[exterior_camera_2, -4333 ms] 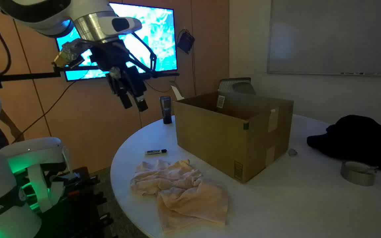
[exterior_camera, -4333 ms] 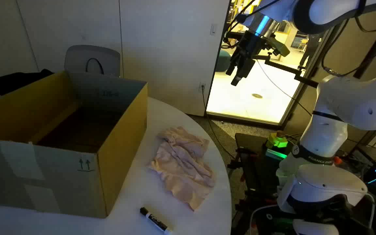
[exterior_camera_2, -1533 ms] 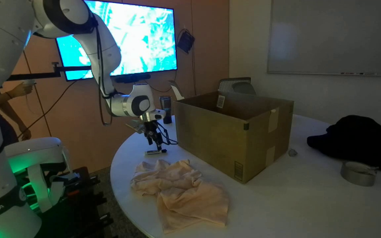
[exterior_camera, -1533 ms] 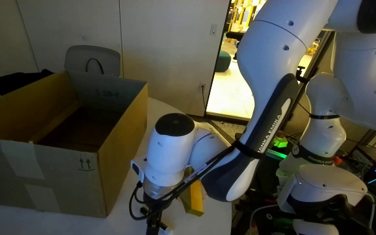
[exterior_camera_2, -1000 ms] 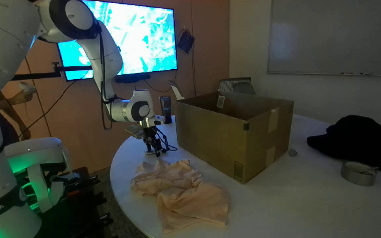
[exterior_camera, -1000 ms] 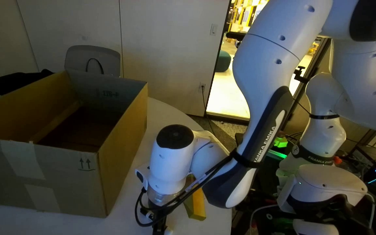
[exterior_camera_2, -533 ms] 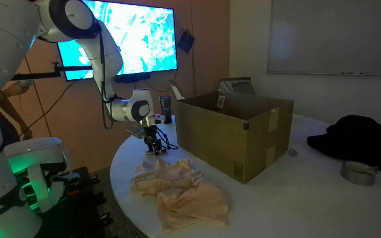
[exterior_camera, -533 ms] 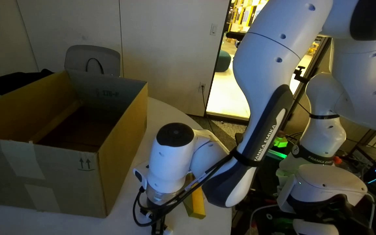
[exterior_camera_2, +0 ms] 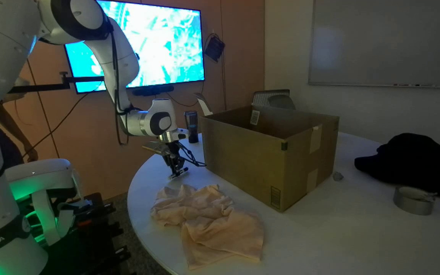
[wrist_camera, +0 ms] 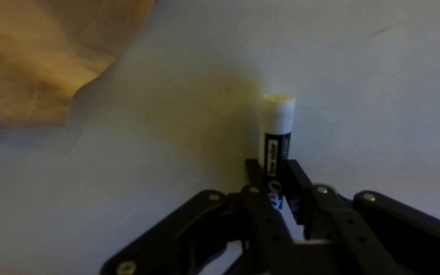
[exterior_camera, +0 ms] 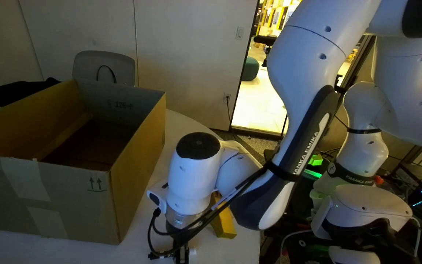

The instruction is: Put the marker on the towel, fold the towel, and then put the folded towel in the box

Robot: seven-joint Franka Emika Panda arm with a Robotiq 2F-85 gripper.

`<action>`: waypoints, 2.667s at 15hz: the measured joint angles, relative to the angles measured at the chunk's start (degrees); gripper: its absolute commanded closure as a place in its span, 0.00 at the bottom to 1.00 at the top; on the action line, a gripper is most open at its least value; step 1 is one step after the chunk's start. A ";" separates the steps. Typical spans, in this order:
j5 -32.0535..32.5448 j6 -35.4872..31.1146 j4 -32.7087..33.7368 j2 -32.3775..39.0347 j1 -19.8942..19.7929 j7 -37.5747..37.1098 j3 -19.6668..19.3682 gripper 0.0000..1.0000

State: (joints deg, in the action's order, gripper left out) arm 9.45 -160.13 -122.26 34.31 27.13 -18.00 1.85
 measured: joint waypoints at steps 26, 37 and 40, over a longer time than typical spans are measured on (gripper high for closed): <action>23.07 0.46 -15.14 -7.21 -1.84 -20.03 -24.23 0.94; 23.19 0.37 -16.31 -6.79 -2.34 -22.51 -24.27 0.00; 23.37 -0.72 -17.88 -9.42 -2.08 -22.46 -23.50 0.00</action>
State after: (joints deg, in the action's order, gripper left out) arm 32.83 -160.86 -140.14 24.89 25.05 -40.46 -21.65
